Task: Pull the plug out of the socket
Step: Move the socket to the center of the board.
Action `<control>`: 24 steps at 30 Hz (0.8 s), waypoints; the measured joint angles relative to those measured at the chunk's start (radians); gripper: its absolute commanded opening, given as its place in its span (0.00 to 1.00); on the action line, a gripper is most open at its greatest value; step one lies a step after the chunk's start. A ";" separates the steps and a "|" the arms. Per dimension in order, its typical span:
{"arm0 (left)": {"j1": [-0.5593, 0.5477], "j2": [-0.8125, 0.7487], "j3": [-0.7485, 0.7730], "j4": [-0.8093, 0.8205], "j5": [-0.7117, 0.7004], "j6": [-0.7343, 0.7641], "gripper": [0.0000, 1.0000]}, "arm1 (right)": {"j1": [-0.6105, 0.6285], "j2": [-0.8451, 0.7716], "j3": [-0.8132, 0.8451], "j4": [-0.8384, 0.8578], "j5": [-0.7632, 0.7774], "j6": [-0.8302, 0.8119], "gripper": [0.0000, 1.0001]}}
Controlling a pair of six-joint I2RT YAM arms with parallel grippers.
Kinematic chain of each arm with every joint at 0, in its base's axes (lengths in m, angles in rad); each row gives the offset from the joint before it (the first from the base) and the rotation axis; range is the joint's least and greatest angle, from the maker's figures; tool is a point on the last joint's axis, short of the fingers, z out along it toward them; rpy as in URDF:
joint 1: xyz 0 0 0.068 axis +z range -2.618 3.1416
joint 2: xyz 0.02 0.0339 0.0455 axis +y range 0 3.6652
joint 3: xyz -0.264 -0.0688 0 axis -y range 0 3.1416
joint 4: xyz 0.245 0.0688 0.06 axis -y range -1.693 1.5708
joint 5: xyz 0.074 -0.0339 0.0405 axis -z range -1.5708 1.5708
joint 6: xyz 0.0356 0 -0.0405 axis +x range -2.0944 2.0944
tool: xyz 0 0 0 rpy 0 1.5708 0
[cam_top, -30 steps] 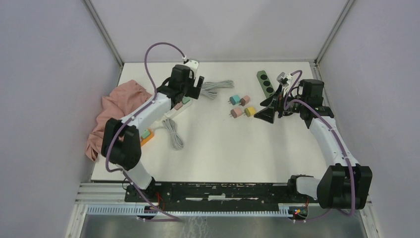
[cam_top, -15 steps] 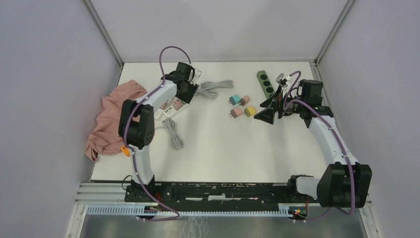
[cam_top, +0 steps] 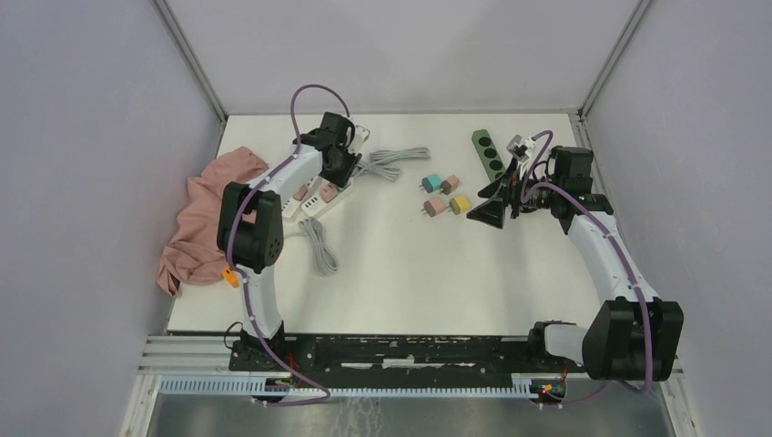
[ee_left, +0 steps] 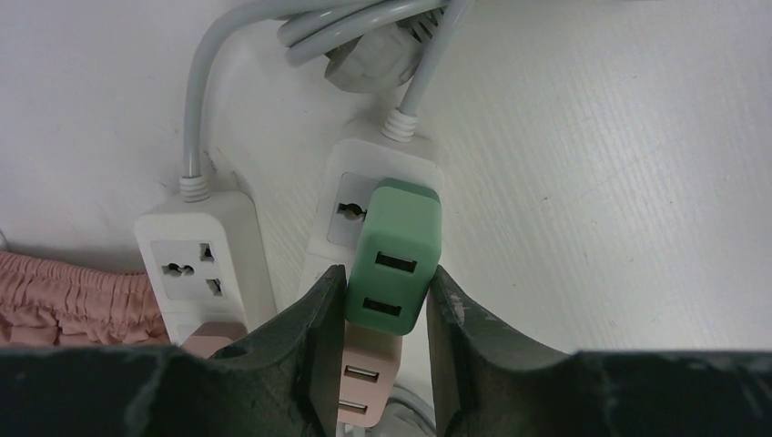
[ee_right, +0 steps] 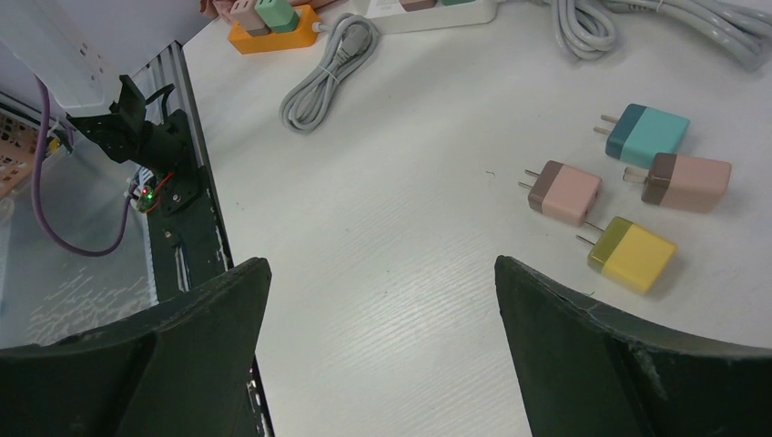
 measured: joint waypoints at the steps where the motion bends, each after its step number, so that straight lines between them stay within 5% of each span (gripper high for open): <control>1: 0.002 0.000 0.001 -0.002 0.009 -0.005 0.03 | 0.000 0.000 0.001 0.000 0.000 0.000 0.99; 10: -0.066 -0.171 -0.143 0.031 0.145 -0.146 0.03 | -0.005 0.000 0.006 -0.008 0.000 -0.011 0.99; 24: -0.437 -0.312 -0.396 0.174 0.107 -0.378 0.03 | -0.012 0.000 0.015 -0.031 0.000 -0.026 0.99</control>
